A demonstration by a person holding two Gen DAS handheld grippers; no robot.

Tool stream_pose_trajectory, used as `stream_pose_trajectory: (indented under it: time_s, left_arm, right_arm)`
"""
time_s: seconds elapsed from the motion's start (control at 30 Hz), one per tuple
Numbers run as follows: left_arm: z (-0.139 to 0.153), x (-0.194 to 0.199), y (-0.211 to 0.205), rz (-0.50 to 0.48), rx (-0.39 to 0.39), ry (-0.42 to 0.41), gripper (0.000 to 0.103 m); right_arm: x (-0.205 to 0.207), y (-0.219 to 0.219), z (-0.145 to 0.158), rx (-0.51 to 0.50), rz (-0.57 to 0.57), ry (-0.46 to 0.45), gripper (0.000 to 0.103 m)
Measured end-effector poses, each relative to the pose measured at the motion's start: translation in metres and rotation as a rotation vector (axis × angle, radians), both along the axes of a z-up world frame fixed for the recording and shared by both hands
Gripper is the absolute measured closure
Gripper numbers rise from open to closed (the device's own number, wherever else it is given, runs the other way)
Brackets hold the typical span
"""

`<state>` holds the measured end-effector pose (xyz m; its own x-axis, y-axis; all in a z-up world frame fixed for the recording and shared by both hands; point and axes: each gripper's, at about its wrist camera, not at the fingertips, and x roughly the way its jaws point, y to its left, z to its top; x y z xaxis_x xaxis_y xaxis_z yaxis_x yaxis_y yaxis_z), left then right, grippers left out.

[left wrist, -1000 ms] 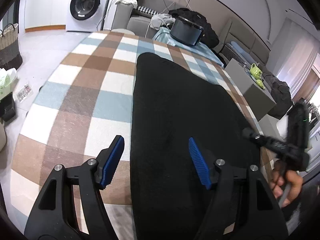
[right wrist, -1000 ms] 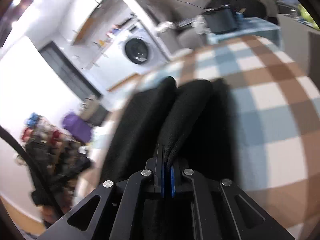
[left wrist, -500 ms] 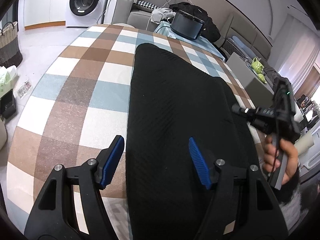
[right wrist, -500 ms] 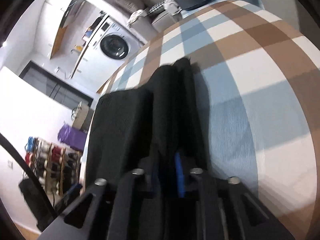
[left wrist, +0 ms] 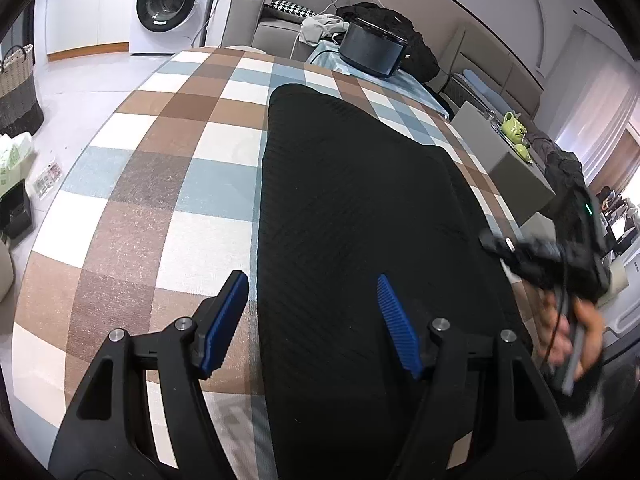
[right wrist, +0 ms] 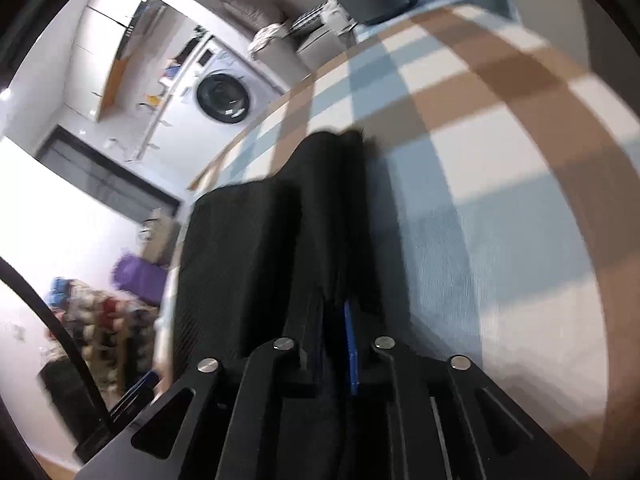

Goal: Fold small clothes

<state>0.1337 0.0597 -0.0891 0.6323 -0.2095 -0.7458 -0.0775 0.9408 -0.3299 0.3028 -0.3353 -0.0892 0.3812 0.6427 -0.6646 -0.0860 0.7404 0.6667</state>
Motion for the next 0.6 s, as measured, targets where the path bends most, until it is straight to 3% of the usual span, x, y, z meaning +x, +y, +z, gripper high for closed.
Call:
stream_pose_trajectory:
  time_s: [0.23, 0.33, 0.47, 0.53, 0.6]
  left_arm:
    - [-0.003, 0.006, -0.005, -0.018, 0.000, 0.017, 0.039]
    - [-0.001, 0.007, -0.010, -0.036, -0.003, 0.012, 0.039]
    - [0.004, 0.005, -0.015, -0.051, 0.015, -0.002, 0.039]
    - [0.004, 0.002, -0.016, -0.052, 0.017, -0.005, 0.038]
    - [0.001, 0.000, -0.014, -0.041, 0.020, 0.005, 0.038]
  right_arm:
    - [-0.098, -0.002, -0.001, 0.055, 0.047, 0.021, 0.090]
    - [-0.118, 0.005, 0.008, -0.017, 0.043, -0.069, 0.099]
    - [-0.127, 0.003, 0.041, -0.002, 0.036, -0.198, 0.099]
    - [-0.124, 0.000, 0.035, -0.046, 0.029, -0.171, 0.099]
    - [-0.115, 0.003, 0.015, -0.161, 0.030, -0.081, 0.098]
